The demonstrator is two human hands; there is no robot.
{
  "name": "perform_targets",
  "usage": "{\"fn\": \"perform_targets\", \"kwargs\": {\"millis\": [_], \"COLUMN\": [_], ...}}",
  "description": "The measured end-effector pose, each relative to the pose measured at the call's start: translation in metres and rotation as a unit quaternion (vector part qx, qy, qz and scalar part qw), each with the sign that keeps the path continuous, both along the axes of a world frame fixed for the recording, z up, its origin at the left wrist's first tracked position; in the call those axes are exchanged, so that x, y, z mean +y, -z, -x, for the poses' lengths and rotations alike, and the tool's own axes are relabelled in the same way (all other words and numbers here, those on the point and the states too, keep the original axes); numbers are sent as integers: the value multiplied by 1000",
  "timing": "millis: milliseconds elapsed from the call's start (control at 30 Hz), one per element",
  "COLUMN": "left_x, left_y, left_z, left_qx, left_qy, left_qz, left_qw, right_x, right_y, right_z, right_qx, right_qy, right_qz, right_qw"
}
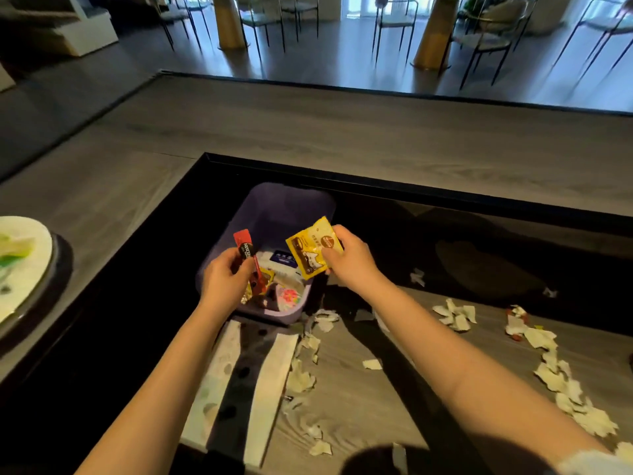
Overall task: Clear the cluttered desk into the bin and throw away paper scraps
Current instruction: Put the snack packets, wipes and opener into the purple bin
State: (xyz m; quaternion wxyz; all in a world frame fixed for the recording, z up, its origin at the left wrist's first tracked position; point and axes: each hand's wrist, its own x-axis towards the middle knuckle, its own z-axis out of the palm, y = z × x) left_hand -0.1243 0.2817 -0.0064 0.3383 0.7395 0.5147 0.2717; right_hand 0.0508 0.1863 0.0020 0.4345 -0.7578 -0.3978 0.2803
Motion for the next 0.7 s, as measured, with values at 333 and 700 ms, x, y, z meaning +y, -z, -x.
{"fn": "perform_targets", "kwargs": {"millis": [333, 700], "left_x": [38, 61], "left_y": [8, 20], "left_z": [11, 21], "left_qx": [29, 10], "left_qy": [23, 41], "left_qz": [21, 46], "left_qw": [999, 998], "right_x": [84, 91], "right_y": [23, 60], "right_z": [24, 44], "right_qx": [-178, -457], "right_qy": [-217, -302], "right_qz": [261, 407], "right_qw": [924, 731]}}
